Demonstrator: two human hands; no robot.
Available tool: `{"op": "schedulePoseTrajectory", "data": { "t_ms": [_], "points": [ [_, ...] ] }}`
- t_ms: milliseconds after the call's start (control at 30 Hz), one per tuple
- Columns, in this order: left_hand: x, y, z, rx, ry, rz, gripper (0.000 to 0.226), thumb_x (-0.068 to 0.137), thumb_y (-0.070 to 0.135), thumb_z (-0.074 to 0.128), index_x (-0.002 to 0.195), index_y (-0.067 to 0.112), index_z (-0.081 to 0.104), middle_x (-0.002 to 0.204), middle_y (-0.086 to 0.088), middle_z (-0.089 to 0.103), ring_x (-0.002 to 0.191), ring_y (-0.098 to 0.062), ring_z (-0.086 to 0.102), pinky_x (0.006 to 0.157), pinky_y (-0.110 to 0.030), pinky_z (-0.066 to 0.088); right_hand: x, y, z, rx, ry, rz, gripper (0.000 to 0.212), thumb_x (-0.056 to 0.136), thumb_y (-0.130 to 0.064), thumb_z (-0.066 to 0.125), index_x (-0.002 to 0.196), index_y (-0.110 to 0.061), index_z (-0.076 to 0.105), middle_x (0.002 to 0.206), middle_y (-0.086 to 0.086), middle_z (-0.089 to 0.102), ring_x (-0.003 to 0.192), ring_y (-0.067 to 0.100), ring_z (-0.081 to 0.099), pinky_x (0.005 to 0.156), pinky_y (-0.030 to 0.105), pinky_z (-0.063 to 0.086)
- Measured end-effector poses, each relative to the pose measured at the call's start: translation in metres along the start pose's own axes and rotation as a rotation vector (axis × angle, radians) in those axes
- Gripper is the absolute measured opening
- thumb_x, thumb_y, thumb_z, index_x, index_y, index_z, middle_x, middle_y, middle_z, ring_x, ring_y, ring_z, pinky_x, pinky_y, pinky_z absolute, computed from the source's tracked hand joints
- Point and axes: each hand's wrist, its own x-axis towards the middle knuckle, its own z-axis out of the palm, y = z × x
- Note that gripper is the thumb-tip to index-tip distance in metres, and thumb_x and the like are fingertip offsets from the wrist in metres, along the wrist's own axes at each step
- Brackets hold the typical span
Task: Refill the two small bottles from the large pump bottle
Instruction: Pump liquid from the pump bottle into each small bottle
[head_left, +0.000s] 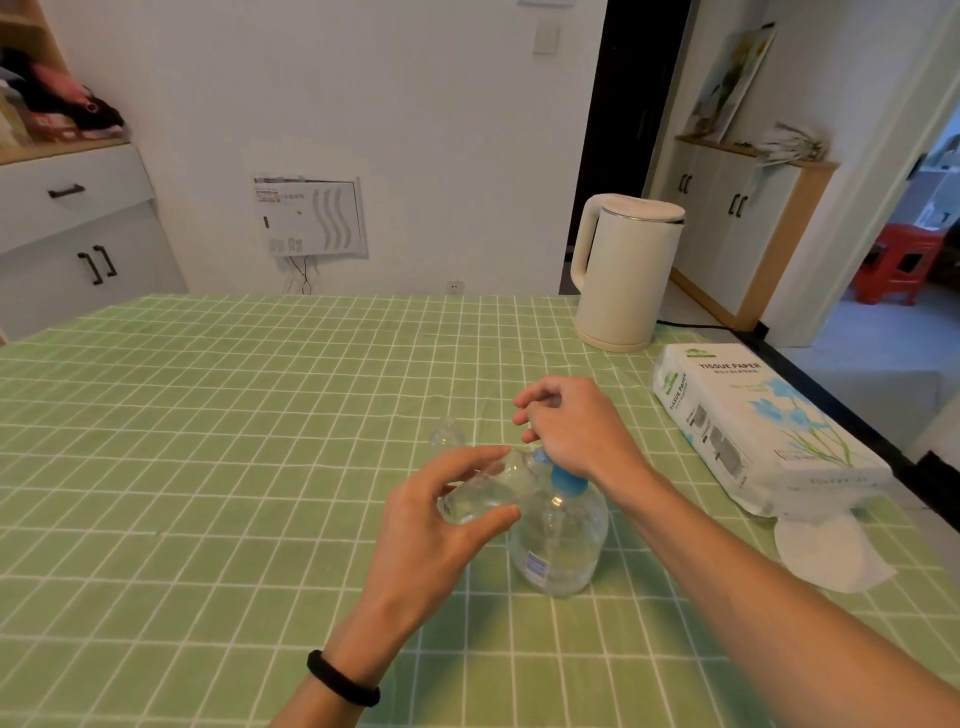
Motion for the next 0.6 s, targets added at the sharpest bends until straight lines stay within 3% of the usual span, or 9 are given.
{"op": "schedulePoseTrajectory", "data": {
  "t_ms": [333, 600],
  "points": [
    [0.001, 0.006, -0.001, -0.02, 0.011, 0.011, 0.05, 0.078, 0.023, 0.092, 0.121, 0.04, 0.074, 0.11, 0.025, 0.077, 0.111, 0.002, 0.071, 0.097, -0.017, 0.052, 0.0, -0.011, -0.008, -0.079, -0.027, -0.049, 0.017, 0.099, -0.021, 0.056, 0.103, -0.027, 0.072, 0.095, -0.008, 0.077, 0.087, 0.016, 0.075, 0.086, 0.046, 0.063],
    [0.001, -0.002, 0.0, 0.007, 0.013, 0.013, 0.049, 0.077, 0.023, 0.091, 0.121, 0.038, 0.075, 0.112, 0.023, 0.077, 0.109, 0.0, 0.071, 0.093, -0.013, 0.051, 0.003, -0.002, -0.002, -0.026, -0.023, -0.02, 0.023, 0.099, -0.014, 0.058, 0.09, -0.03, 0.07, 0.087, -0.004, 0.079, 0.081, 0.013, 0.076, 0.083, 0.041, 0.063]
  ]
}}
